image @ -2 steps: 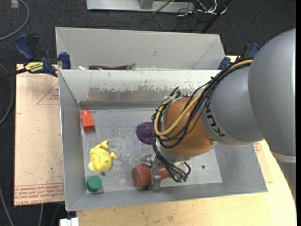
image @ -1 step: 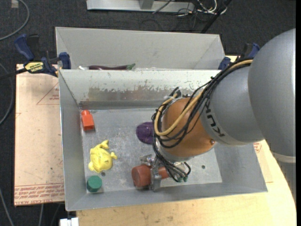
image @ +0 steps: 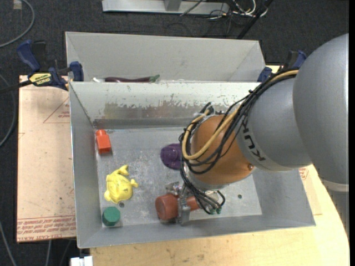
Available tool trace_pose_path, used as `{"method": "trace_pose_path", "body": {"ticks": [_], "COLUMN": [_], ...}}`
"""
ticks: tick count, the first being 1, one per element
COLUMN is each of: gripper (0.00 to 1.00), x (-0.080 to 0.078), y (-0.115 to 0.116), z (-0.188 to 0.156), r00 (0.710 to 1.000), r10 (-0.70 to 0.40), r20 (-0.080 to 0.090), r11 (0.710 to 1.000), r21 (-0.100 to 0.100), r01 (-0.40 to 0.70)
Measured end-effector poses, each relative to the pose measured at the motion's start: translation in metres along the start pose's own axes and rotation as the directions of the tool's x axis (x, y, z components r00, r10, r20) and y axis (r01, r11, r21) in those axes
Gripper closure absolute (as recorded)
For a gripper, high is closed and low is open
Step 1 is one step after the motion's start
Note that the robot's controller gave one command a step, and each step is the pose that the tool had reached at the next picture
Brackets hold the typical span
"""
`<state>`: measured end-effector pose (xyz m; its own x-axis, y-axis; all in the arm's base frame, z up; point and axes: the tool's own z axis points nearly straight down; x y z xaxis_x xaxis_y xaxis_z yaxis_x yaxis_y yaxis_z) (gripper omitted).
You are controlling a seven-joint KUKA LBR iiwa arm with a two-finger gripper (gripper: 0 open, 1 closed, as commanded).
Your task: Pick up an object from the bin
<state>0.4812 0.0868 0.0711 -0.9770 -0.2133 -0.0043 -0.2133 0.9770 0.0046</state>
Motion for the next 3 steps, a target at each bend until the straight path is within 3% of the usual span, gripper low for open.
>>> {"method": "trace_pose_path", "body": {"ticks": [2,3], "gripper": [1.00,1.00], "x": [0.003,0.000], "y": [0.001,0.001], "z": [-0.030,-0.045], "r00": [1.000,1.000], "r10": [0.000,0.000], "r20": [-0.009,-0.001], "r11": [1.000,1.000], "r21": [0.000,0.000], "r01": [0.000,0.000]}}
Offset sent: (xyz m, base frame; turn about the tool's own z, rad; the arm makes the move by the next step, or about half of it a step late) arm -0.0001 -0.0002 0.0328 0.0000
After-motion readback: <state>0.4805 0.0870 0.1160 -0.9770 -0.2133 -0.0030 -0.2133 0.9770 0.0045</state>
